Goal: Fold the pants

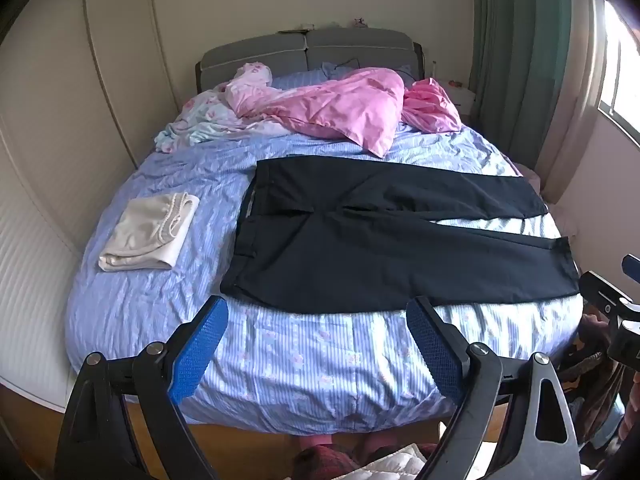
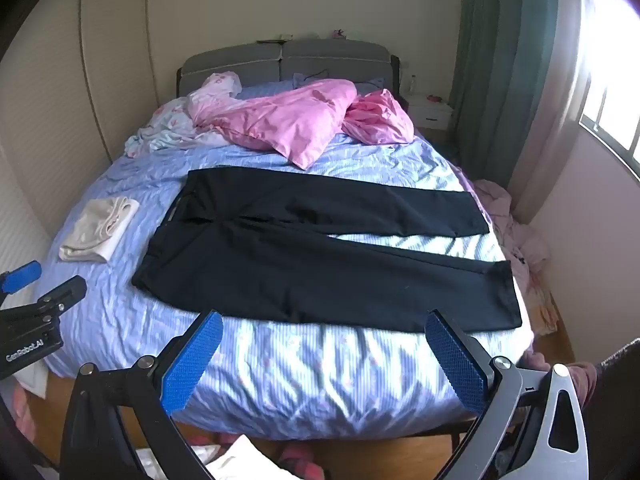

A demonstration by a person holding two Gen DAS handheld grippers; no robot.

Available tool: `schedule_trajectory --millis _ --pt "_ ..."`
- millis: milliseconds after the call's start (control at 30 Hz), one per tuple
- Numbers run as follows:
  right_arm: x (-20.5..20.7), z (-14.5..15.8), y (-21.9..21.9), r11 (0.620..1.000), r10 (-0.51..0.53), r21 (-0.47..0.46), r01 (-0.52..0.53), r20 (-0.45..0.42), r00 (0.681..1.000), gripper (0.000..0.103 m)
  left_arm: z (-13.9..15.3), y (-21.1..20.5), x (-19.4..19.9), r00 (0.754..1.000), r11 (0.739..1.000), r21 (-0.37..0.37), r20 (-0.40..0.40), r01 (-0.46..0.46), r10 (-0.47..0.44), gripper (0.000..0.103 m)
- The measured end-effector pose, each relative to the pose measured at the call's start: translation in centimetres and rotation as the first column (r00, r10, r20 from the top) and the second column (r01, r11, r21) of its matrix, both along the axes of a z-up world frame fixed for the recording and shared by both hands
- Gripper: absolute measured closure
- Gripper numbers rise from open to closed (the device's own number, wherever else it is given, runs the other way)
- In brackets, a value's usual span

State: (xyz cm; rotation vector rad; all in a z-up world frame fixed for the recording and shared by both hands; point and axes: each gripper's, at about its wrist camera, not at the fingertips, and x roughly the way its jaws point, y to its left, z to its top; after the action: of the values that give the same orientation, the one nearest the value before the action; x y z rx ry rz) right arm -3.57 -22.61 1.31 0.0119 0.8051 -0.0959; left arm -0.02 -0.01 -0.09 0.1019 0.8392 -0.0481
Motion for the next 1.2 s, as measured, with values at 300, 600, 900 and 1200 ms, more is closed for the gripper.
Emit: schedule_trajectory --millis 300,600,900,1200 --pt "0.0 0.1 0.1 1.0 0.007 0.004 -0.007 0.004 1.0 0.0 0.6 -0.3 0.5 1.0 1.0 -0.008 0.004 -0.01 0.01 0.012" --pt "0.5 0.5 0.5 1.0 0.004 -0.001 -0.004 0.012 1.0 0.0 1.2 -0.5 -0.4 0.999 1.0 -0.016 0.038 -0.002 0.003 0.012" --pt "0.1 0.5 -0.3 1.0 0.0 0.004 0.0 0.024 1.0 0.0 1.5 -0.4 -0.4 0.999 1.0 -0.021 0.049 0.006 -0.005 0.012" --pt "-0.1 0.3 -0.3 1.0 0.0 0.004 0.0 0.027 1.0 0.0 1.9 -0.7 -0.4 0.998 1.0 -0.022 0.063 0.011 -0.01 0.012"
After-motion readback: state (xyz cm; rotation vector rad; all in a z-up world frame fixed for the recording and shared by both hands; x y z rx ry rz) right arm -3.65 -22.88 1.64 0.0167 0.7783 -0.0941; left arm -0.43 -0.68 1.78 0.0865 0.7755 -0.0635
